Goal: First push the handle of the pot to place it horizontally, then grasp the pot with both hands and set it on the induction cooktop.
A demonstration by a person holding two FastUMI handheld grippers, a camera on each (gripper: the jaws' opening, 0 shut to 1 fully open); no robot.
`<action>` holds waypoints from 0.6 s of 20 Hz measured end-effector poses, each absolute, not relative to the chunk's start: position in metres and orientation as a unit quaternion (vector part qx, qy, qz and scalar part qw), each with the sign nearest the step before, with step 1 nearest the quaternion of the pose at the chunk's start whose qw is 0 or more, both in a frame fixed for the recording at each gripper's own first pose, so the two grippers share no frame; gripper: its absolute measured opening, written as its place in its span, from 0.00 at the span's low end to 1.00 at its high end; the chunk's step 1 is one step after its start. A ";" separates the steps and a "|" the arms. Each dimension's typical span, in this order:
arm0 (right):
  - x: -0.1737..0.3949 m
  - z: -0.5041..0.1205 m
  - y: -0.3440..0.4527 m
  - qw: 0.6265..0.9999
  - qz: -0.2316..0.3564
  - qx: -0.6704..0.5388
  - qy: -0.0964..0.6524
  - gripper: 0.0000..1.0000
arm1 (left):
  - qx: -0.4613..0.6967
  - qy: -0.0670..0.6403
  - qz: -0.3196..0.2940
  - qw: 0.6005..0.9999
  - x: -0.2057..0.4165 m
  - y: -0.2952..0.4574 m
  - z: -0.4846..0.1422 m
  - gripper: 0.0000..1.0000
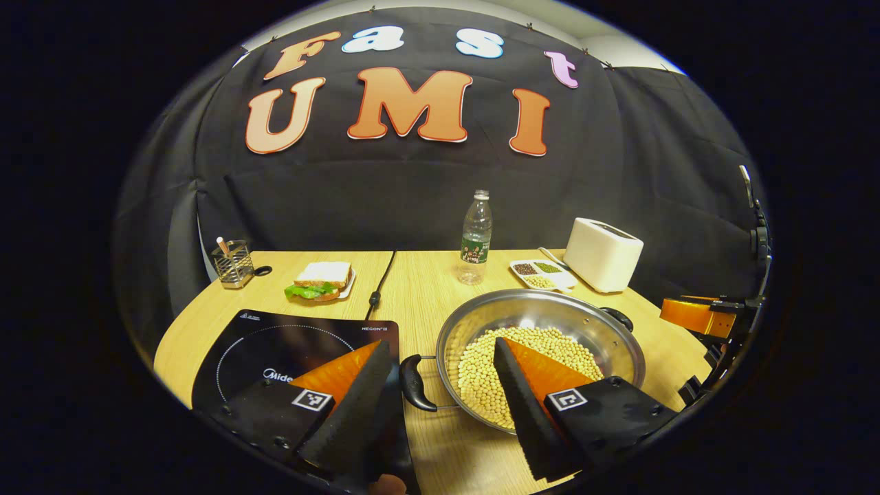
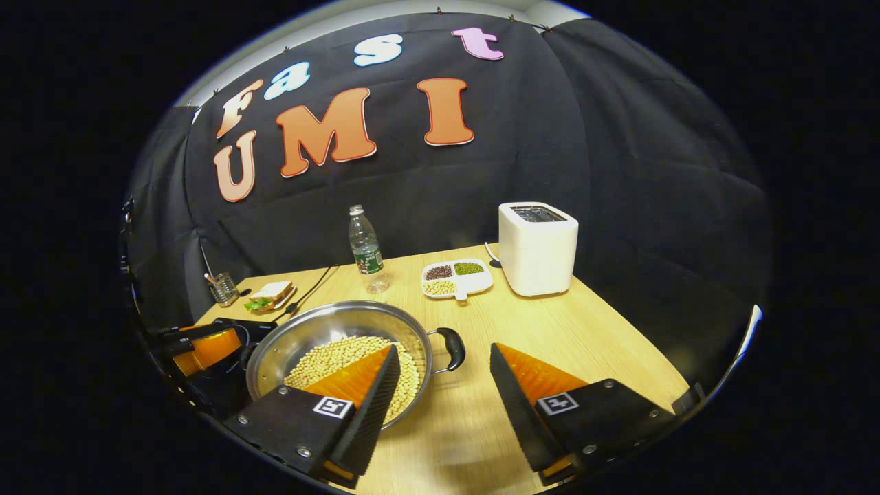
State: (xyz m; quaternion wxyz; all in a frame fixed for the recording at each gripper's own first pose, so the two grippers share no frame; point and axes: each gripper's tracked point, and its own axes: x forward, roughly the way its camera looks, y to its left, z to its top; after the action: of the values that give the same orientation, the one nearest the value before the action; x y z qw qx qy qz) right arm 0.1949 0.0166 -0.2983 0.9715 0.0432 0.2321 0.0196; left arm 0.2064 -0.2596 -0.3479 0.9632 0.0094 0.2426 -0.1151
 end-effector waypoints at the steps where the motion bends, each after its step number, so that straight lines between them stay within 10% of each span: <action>1: 0.202 -0.304 0.019 0.971 0.022 0.043 0.236 0.92 | 0.010 0.244 -0.110 0.963 0.211 -0.259 -0.352 0.98; 12: 0.254 -0.373 0.035 0.953 0.028 0.033 0.300 0.95 | -0.014 0.311 -0.091 0.946 0.228 -0.260 -0.411 0.99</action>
State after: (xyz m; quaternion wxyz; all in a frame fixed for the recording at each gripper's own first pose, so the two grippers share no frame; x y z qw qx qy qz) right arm 0.2537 0.0354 -0.3728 0.9528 0.0334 0.3004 0.0280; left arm 0.2284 -0.2600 -0.4106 0.9460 -0.0141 0.3109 -0.0910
